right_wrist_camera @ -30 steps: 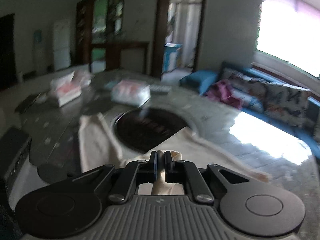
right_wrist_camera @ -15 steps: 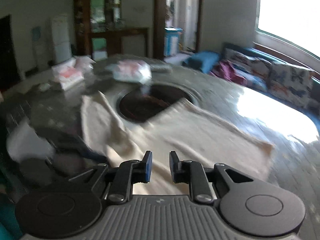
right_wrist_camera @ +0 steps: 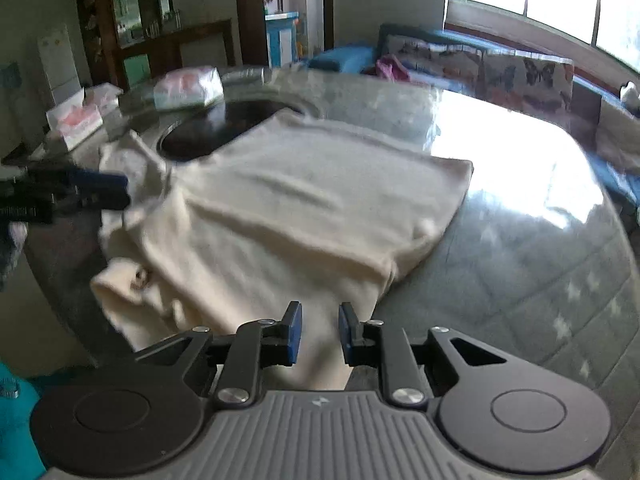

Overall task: Fold clothes
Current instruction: 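Lay the held sleeve across the shirt body and open the right gripper, then move both grippers toward the other side of the shirt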

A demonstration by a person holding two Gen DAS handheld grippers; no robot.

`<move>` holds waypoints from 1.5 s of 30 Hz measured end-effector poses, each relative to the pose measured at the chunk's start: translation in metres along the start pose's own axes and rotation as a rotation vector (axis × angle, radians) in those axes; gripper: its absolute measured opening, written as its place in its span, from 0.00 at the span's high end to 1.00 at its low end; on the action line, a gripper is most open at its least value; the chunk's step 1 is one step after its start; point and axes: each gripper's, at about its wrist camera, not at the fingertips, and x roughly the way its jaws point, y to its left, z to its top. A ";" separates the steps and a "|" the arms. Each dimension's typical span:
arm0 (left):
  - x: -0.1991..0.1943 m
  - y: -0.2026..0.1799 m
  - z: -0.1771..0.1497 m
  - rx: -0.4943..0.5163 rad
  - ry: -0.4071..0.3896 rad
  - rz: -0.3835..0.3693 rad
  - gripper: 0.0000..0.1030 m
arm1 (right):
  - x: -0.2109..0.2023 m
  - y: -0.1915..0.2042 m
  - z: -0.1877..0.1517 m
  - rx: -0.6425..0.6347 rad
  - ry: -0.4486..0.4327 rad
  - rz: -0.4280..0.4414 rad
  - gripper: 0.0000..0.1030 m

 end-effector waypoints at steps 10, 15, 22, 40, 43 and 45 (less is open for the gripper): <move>0.028 -0.010 -0.005 0.032 0.058 0.030 0.72 | 0.038 -0.010 0.019 -0.001 -0.030 -0.012 0.83; 0.020 0.004 -0.013 0.005 0.094 0.134 0.75 | 0.040 -0.015 0.016 0.004 -0.026 -0.014 0.83; 0.014 -0.001 -0.002 0.005 0.043 0.113 0.76 | 0.039 -0.011 0.018 -0.014 -0.029 -0.018 0.80; 0.015 0.031 -0.004 -0.096 0.022 0.221 0.75 | 0.039 0.018 0.027 -0.078 -0.043 0.042 0.79; 0.005 0.056 -0.003 -0.144 0.017 0.322 0.72 | 0.045 0.039 0.030 -0.128 -0.034 0.094 0.79; -0.001 0.071 -0.003 -0.160 0.011 0.389 0.69 | 0.048 0.054 0.033 -0.160 -0.033 0.127 0.79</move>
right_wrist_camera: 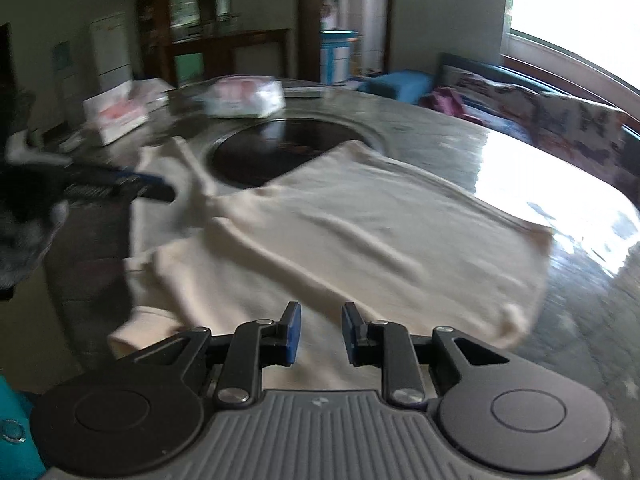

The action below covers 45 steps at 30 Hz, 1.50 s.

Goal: Fold clothes

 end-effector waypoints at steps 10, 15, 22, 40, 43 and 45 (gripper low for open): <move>0.004 0.062 0.007 -0.105 -0.028 0.237 0.57 | 0.024 0.058 0.019 -0.131 -0.004 0.123 0.79; 0.008 0.079 0.008 -0.149 -0.018 0.294 0.57 | 0.033 0.076 0.016 -0.182 0.020 0.158 0.79; 0.019 0.099 0.009 -0.232 0.008 0.327 0.57 | 0.025 0.069 0.019 -0.156 -0.002 0.146 0.78; -0.016 0.056 0.043 -0.242 -0.141 0.076 0.95 | -0.019 0.016 0.004 0.020 -0.073 0.030 0.78; -0.034 0.022 0.052 -0.199 -0.174 -0.061 0.95 | -0.027 0.004 -0.002 0.061 -0.088 -0.002 0.78; -0.045 -0.002 0.057 -0.167 -0.195 -0.153 0.95 | -0.034 -0.003 -0.007 0.086 -0.099 -0.022 0.78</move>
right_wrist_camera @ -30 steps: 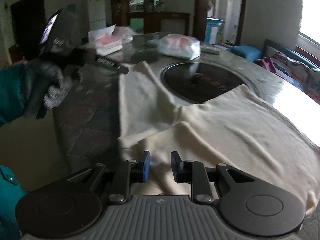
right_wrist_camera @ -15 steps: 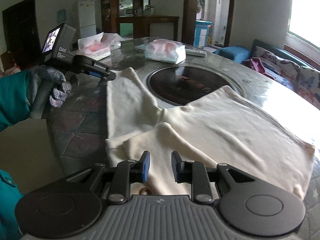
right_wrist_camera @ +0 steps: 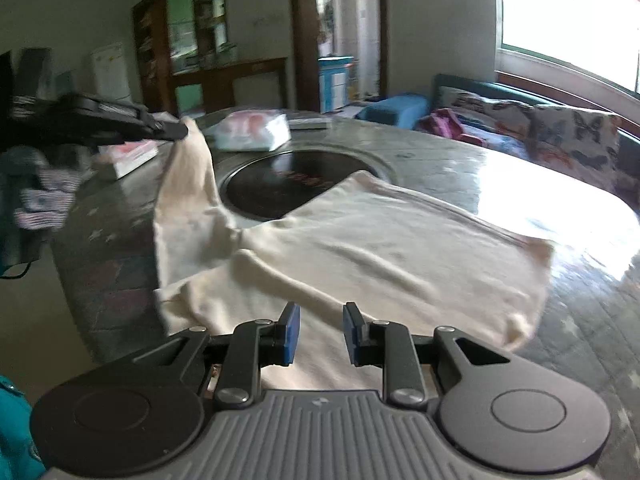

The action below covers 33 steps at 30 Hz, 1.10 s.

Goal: Fold clothes

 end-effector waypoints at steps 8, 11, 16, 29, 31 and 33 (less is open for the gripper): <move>-0.007 -0.097 -0.018 0.104 0.031 -0.346 0.95 | -0.020 -0.028 -0.019 0.090 -0.029 -0.068 0.78; 0.005 -0.121 -0.034 0.138 0.083 -0.413 0.95 | -0.027 -0.038 -0.028 0.126 -0.032 -0.090 0.78; 0.023 -0.141 -0.065 0.186 0.197 -0.458 0.92 | -0.037 -0.050 -0.040 0.173 -0.035 -0.129 0.78; 0.028 -0.082 -0.074 0.275 0.229 -0.245 0.72 | -0.035 -0.051 -0.037 0.198 -0.032 -0.110 0.78; 0.030 -0.068 -0.076 0.281 0.233 -0.177 0.72 | -0.030 -0.047 -0.037 0.192 -0.021 -0.100 0.78; 0.032 -0.055 -0.079 0.284 0.240 -0.124 0.70 | -0.025 -0.045 -0.037 0.191 -0.010 -0.093 0.78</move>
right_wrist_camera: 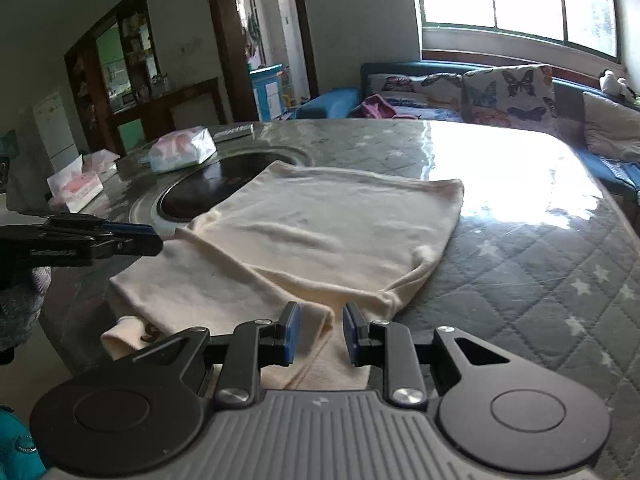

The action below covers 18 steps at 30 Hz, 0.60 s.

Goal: Fold clothes

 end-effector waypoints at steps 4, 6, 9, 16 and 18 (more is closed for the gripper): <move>0.002 0.016 -0.010 -0.039 0.025 0.042 0.66 | 0.012 0.000 0.000 0.013 0.020 0.000 0.78; 0.003 0.022 -0.013 -0.061 0.034 0.042 0.66 | 0.017 0.000 0.000 0.015 0.033 0.005 0.78; 0.002 0.024 -0.018 -0.072 0.042 0.029 0.68 | 0.021 0.005 0.001 0.001 0.040 0.000 0.86; -0.006 0.030 -0.020 -0.094 0.005 0.005 0.95 | 0.008 0.020 0.020 -0.058 -0.046 -0.009 0.93; -0.008 0.034 -0.022 -0.112 0.001 0.014 0.95 | 0.012 0.016 0.020 -0.047 -0.032 -0.015 0.93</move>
